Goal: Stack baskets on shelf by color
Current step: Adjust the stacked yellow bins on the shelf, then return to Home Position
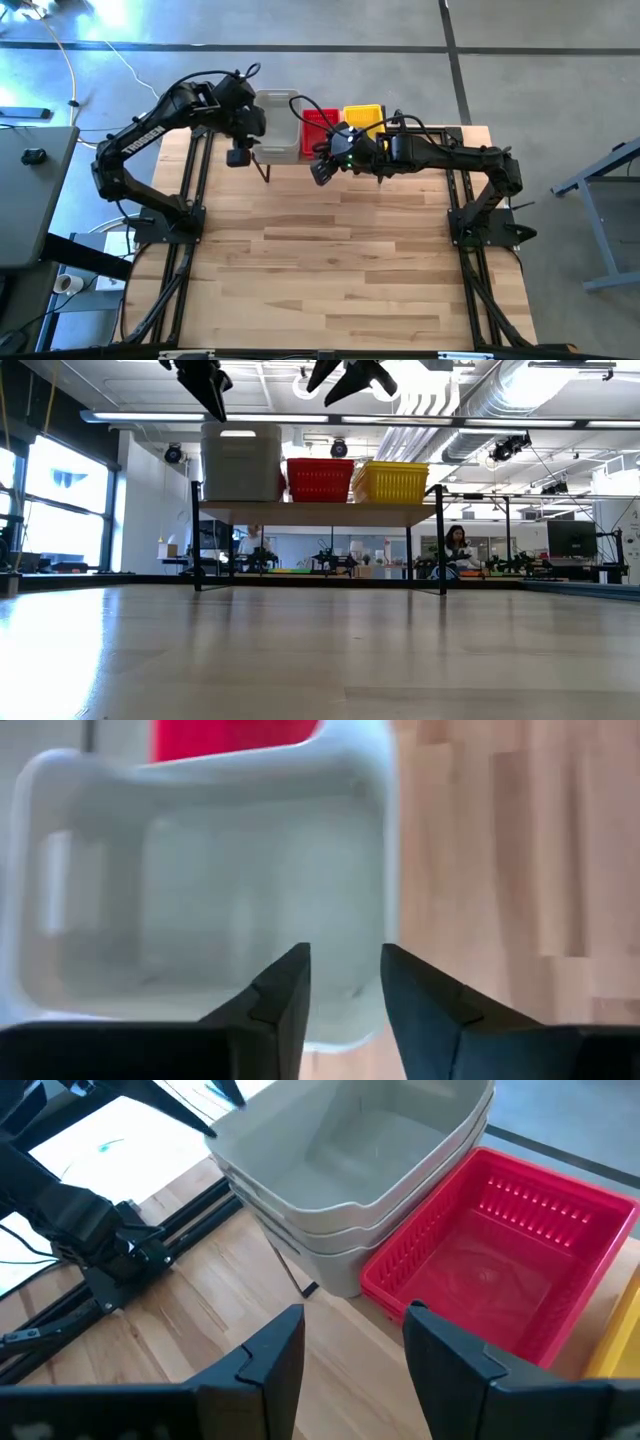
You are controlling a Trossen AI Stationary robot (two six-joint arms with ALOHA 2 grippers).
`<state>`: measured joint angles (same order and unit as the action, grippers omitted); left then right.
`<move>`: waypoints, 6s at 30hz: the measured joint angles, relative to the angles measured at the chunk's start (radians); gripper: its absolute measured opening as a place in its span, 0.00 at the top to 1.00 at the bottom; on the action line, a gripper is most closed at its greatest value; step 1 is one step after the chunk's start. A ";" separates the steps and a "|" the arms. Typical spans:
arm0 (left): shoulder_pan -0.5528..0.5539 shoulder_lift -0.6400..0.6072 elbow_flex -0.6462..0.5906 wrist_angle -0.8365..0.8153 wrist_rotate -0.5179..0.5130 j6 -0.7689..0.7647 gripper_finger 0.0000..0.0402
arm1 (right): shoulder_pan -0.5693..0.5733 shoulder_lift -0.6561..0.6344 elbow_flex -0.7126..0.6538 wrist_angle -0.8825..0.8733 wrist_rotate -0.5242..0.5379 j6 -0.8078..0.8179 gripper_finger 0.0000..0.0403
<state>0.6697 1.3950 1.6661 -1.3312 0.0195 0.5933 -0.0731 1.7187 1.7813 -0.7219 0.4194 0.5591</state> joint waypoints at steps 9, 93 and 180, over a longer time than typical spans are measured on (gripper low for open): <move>-0.003 -0.050 0.000 0.022 -0.075 -0.023 0.70 | -0.088 -0.013 0.000 -0.032 0.016 0.003 0.62; -0.019 -0.177 -0.104 0.163 0.424 -0.316 0.70 | -0.530 -0.121 0.000 -0.352 -0.161 -0.193 0.62; -0.428 -1.256 -1.653 1.462 -0.087 -0.713 0.70 | -0.161 -1.475 -1.497 0.516 -0.059 -0.170 0.62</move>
<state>0.2413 0.1390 0.0135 0.1307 -0.0670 -0.1196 -0.2344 0.2434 0.2840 -0.2063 0.3603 0.3889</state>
